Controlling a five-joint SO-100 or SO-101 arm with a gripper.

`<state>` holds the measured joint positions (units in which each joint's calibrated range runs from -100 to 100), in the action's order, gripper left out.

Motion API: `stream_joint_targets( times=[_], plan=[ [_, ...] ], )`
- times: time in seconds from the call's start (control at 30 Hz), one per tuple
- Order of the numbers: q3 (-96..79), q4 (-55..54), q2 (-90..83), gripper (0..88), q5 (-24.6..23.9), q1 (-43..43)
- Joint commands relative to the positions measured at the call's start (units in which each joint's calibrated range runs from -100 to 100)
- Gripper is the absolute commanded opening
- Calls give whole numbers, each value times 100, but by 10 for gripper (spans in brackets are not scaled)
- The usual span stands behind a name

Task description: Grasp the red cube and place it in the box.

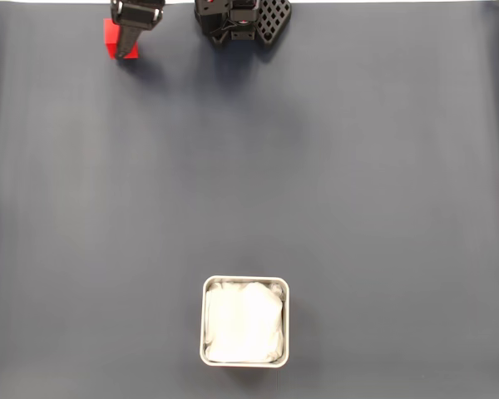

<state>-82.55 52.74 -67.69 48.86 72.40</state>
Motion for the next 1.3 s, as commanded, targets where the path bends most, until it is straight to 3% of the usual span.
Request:
stream_joint_targets(
  times=[0.0,1.27],
  plan=[
    [536,-53,175,98,-54,-188],
    [4104,-127,2315,93,-117,-3284]
  ],
)
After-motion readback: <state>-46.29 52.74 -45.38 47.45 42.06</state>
